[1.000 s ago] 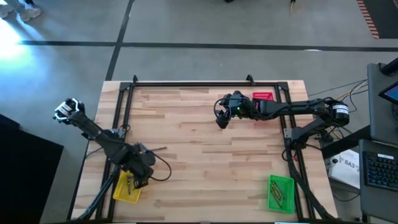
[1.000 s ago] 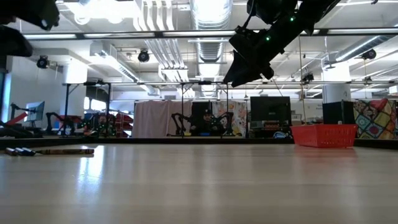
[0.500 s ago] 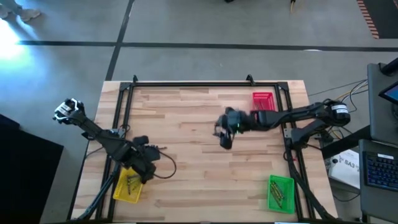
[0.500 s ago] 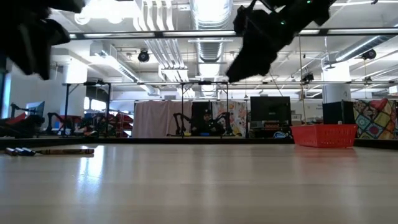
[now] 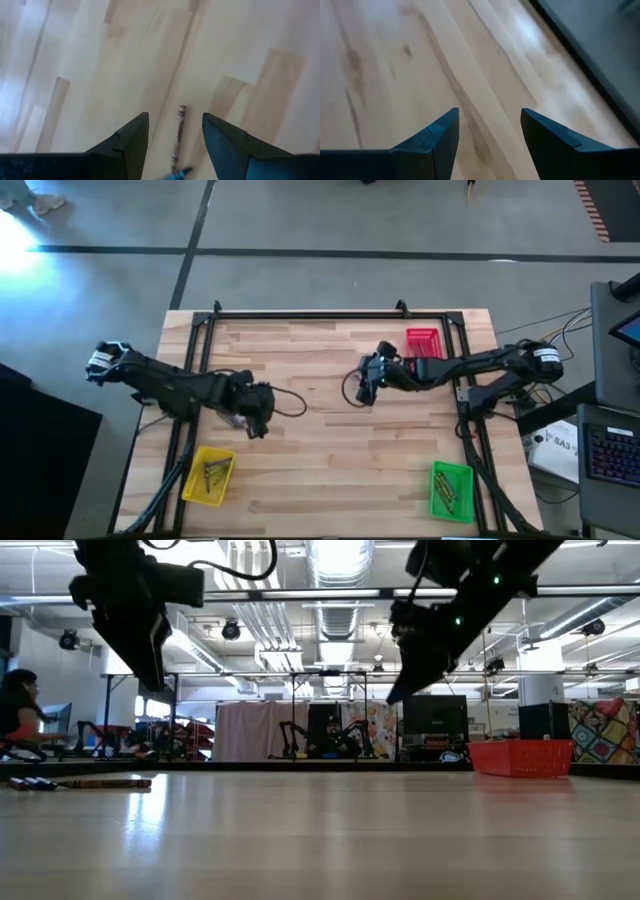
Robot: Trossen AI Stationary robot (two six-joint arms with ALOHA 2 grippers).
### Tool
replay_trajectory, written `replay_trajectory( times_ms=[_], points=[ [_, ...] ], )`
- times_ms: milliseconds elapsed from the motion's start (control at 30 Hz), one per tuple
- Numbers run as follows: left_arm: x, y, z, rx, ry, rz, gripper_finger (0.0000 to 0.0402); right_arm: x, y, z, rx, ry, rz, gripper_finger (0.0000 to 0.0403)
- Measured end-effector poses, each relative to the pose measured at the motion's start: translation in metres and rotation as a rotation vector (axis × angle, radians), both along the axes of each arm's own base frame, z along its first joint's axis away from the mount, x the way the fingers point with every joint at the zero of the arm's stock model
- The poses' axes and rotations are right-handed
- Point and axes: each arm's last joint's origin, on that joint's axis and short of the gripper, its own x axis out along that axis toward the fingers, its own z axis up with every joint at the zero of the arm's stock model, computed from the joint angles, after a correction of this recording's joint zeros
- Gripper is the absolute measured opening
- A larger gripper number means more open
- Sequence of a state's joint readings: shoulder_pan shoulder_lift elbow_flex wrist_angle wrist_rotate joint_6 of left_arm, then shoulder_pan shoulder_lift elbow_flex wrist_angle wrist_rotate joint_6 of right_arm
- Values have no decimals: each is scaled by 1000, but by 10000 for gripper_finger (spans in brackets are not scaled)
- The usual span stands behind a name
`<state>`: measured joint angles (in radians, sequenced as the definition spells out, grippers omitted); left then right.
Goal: Sort crayons
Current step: Put the brown crayon into the red bin
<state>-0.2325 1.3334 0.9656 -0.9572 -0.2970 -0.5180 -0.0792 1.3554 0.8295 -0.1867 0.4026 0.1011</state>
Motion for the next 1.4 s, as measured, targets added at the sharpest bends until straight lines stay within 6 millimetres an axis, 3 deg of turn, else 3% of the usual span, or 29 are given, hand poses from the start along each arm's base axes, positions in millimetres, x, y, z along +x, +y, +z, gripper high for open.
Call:
replay_trajectory(
  times_ms=[233, 600, 833, 1000, 1267, 1400],
  points=[
    [0, 4, -28, -80, -7, -71, 168, -12, -16, -23, 96, -26, -35, 203],
    [-25, 8, -81, -105, 49, -7, 168, -9, -17, -17, 103, -73, -44, 203],
    [-36, 10, -99, -129, 65, 34, 164, -8, -16, -17, 139, -97, -79, 203],
    [-36, 9, -103, -157, 54, 37, 125, -8, -14, -17, 167, -117, -98, 203],
    [-30, 8, -105, -170, 57, 30, 15, -4, -4, -14, 184, -159, -74, 203],
    [-28, 7, -105, -165, 48, 31, 10, -2, 2, -12, 189, -181, -55, 203]
  ],
)
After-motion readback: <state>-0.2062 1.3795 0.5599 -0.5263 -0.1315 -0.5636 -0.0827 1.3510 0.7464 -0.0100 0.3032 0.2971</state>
